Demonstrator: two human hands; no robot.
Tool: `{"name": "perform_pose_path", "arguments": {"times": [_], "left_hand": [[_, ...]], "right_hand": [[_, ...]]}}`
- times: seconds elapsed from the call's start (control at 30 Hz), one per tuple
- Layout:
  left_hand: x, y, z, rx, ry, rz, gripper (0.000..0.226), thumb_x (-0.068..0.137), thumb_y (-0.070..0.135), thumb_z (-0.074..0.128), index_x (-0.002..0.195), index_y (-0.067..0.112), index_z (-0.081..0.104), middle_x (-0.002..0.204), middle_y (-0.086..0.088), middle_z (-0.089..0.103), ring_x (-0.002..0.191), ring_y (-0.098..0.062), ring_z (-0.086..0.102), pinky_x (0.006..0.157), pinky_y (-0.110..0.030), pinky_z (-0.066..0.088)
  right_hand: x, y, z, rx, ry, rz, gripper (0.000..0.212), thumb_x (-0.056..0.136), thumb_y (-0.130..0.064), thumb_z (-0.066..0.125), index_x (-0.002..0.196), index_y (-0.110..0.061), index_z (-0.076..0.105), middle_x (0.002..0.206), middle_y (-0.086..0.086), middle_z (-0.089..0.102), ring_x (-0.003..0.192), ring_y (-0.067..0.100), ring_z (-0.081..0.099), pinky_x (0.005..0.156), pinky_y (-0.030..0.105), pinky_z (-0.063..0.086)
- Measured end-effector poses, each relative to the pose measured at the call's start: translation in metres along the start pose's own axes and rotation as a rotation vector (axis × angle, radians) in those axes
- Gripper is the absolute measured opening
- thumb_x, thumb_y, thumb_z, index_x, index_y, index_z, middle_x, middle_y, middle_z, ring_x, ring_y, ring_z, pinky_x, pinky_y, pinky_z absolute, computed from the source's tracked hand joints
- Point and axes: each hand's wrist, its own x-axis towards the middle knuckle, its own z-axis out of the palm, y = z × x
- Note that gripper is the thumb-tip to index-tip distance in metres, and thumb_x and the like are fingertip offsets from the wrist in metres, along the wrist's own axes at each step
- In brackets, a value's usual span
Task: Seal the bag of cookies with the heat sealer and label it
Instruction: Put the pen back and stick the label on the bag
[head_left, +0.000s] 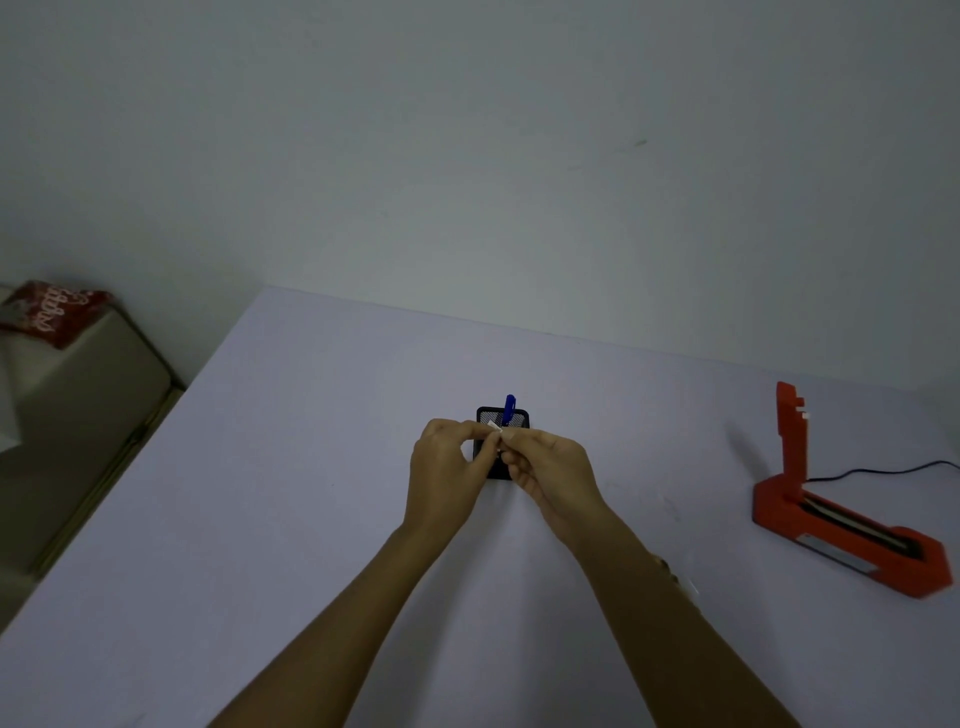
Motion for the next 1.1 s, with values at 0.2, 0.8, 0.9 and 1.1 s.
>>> {"name": "perform_pose_path", "arguments": {"times": [0.2,0.8,0.9,1.1], "left_hand": [[-0.0003,-0.0011,0.0025,0.031,-0.001,0.019,0.012,0.088,0.024,0.065,0.094,0.018,0.073,0.090,0.005,0.072,0.092,-0.004,0.052,0.074,-0.007,0.036],[-0.0052,-0.0007,0.0000,0.022,0.018,0.041,0.015,0.087,0.028,0.065,0.095,0.018,0.074,0.091,0.006,0.072,0.093,-0.005,0.054,0.076,-0.007,0.036],[-0.0053,-0.0024,-0.0006,-0.007,0.020,0.000,0.014,0.088,0.030,0.064,0.093,0.021,0.073,0.087,0.014,0.069,0.091,-0.002,0.055,0.075,-0.007,0.037],[-0.0006,-0.0032,-0.0002,-0.102,0.042,-0.109,0.014,0.088,0.031,0.065,0.092,0.021,0.073,0.083,0.017,0.066,0.082,0.000,0.060,0.076,-0.009,0.044]], "right_hand": [[-0.0013,0.0002,0.0010,-0.014,0.012,-0.030,0.019,0.086,-0.013,0.068,0.099,0.001,0.072,0.075,0.008,0.068,0.067,0.012,0.060,0.068,0.023,0.053],[0.0029,0.0075,0.0012,-0.180,0.056,-0.147,0.016,0.088,-0.018,0.066,0.095,-0.006,0.075,0.077,0.010,0.070,0.071,0.015,0.062,0.077,0.026,0.056],[0.0019,0.0074,0.0011,-0.197,0.042,-0.165,0.014,0.087,-0.016,0.067,0.094,-0.007,0.075,0.079,0.010,0.072,0.071,0.015,0.065,0.076,0.026,0.056],[0.0005,0.0067,0.0009,-0.264,0.000,-0.210,0.018,0.084,-0.011,0.069,0.102,-0.008,0.074,0.087,0.004,0.071,0.075,0.009,0.066,0.078,0.021,0.054]]}}
